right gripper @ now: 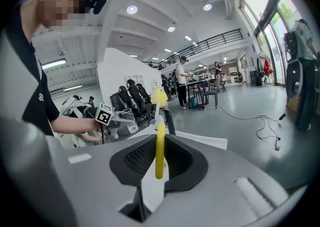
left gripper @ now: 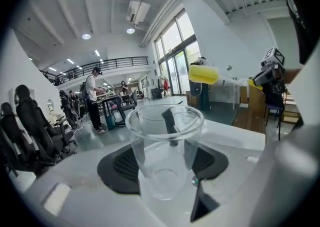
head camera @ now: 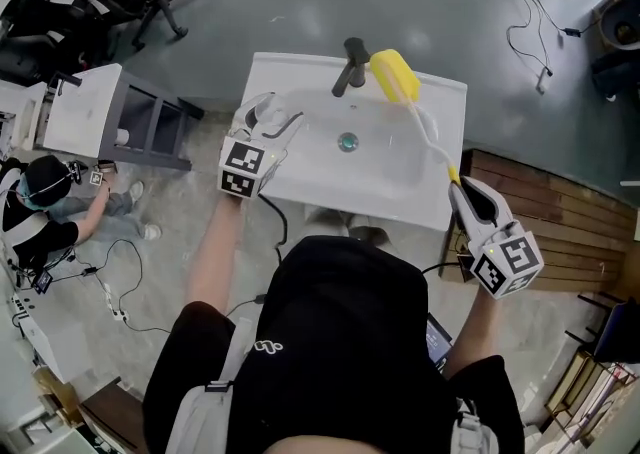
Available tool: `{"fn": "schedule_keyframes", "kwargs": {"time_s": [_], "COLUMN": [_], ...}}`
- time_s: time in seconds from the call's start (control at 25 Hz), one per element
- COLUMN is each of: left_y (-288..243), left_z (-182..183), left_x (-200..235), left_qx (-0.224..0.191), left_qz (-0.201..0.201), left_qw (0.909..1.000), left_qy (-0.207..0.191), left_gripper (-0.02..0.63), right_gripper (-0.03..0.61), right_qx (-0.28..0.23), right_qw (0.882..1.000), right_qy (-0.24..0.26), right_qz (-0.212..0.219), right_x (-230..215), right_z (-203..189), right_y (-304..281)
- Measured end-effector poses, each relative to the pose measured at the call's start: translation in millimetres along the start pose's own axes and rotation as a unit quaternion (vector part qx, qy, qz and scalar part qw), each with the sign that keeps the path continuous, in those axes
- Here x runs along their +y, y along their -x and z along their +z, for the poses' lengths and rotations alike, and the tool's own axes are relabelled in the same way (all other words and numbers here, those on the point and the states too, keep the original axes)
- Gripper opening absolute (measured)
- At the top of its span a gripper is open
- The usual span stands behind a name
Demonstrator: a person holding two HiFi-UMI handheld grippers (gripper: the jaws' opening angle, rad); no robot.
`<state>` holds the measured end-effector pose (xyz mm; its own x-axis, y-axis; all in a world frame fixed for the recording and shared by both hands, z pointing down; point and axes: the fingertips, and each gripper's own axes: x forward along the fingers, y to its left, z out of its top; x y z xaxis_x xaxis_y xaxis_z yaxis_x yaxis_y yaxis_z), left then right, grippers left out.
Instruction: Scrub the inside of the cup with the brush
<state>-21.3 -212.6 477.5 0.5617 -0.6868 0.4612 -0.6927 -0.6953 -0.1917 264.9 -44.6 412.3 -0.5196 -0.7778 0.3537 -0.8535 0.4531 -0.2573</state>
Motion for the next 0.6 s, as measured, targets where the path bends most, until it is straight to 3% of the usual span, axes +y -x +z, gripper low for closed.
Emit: {"fn": "schedule_keyframes", "kwargs": {"time_s": [0.32, 0.6], "left_y": [-9.3, -27.6], "left_z": [-8.5, -30.1], "left_x": [35.7, 67.9], "left_qx": [0.000, 0.015], "left_qz": [0.015, 0.012], "left_qw": [0.9996, 0.9992], "left_qy": [0.026, 0.036], "left_gripper": [0.285, 0.285], "right_gripper": [0.051, 0.051], "right_qx": [-0.039, -0.022], "right_qw": [0.995, 0.989], "right_qy": [-0.065, -0.082], "right_qz": [-0.071, -0.125], "right_x": [-20.6, -31.7], "right_z": [-4.2, -12.7], "right_y": [-4.9, -19.7]}}
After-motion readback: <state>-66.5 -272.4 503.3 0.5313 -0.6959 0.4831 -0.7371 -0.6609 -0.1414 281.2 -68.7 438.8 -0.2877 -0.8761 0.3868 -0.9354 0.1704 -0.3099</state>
